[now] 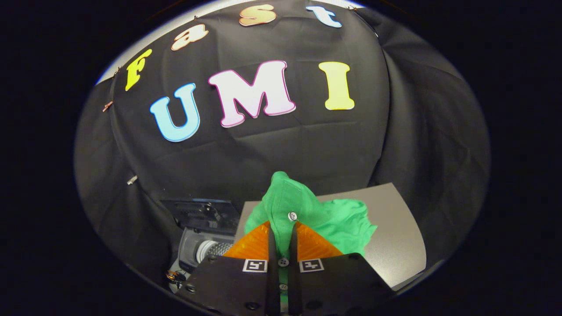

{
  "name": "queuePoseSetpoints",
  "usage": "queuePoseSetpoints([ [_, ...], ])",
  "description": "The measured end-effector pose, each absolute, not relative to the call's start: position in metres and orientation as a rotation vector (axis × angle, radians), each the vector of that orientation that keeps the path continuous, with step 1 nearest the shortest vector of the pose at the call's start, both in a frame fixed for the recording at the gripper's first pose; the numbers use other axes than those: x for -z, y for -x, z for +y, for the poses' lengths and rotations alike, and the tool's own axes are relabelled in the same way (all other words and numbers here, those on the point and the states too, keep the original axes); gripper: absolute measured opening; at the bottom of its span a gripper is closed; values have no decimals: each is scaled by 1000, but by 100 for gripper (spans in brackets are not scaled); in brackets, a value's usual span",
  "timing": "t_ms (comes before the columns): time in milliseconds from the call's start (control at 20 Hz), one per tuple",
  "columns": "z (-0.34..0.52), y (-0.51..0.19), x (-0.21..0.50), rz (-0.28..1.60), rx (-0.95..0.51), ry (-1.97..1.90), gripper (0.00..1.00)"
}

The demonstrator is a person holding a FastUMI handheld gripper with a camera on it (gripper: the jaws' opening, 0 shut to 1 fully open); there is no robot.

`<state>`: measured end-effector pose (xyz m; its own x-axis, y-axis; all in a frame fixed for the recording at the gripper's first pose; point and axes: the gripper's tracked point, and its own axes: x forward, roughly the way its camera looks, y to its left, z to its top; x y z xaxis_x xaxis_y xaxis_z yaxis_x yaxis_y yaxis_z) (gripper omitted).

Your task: Put the clothes into the washing machine and then close the washing machine lid.

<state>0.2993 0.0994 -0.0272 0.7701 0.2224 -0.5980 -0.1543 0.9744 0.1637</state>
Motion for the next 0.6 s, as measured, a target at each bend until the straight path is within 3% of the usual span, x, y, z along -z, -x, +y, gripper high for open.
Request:
queuePoseSetpoints([
  [250, 151, -285, -17, 600, -294, -116, 12],
  [600, 259, -252, -19, 628, -450, -134, 12],
])
